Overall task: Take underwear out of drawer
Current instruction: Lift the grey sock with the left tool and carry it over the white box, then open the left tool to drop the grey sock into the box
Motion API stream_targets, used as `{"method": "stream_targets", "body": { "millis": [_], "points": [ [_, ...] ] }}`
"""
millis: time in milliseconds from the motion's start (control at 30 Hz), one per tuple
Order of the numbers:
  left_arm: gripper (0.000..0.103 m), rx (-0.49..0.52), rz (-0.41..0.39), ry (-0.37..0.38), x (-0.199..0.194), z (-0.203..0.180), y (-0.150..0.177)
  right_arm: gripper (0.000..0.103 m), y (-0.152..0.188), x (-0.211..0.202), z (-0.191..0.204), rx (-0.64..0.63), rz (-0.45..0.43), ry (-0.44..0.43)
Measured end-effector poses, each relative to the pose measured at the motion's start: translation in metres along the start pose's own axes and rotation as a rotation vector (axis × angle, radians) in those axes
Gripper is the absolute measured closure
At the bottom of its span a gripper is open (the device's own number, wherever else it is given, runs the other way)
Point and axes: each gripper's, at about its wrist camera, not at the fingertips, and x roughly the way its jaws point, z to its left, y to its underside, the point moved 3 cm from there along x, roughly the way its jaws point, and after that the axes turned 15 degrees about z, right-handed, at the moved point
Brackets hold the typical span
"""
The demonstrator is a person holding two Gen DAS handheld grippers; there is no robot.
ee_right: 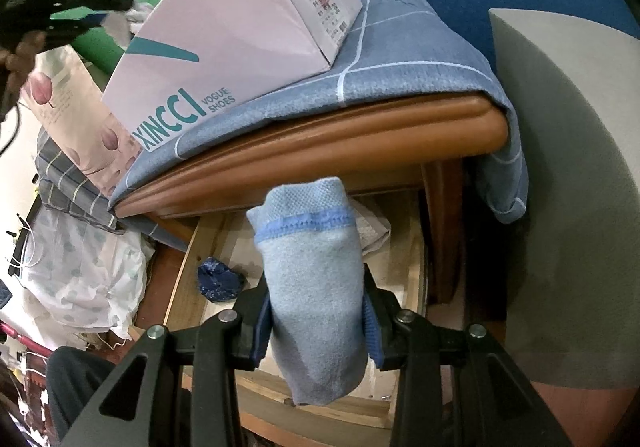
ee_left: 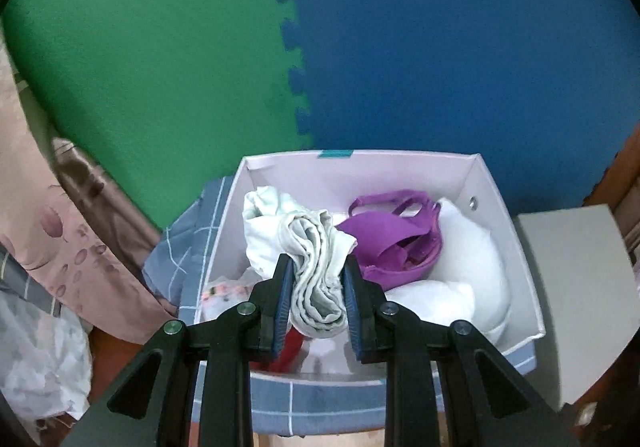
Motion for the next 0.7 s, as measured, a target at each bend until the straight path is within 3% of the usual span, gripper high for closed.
{"method": "stream_targets", "body": {
  "millis": [300,400,533,700],
  "points": [
    [0.08,0.01,0.093,-0.013,0.054,-0.007,0.0,0.065,0.0,-0.001,-0.003,-0.004,0.01,-0.001],
    [0.07,-0.01,0.102,-0.003,0.061,-0.006,0.002,0.065,-0.001,0.0,-0.003,-0.007,0.015,0.003],
    [0.033,-0.025,0.077,-0.037,0.06,-0.003,0.005,0.065,-0.001,0.002,-0.002,-0.007,0.022,0.01],
    [0.027,-0.031,0.004,-0.01,0.038,0.001,0.009,0.065,-0.004,0.005,0.0,-0.011,0.027,0.025]
  ]
}}
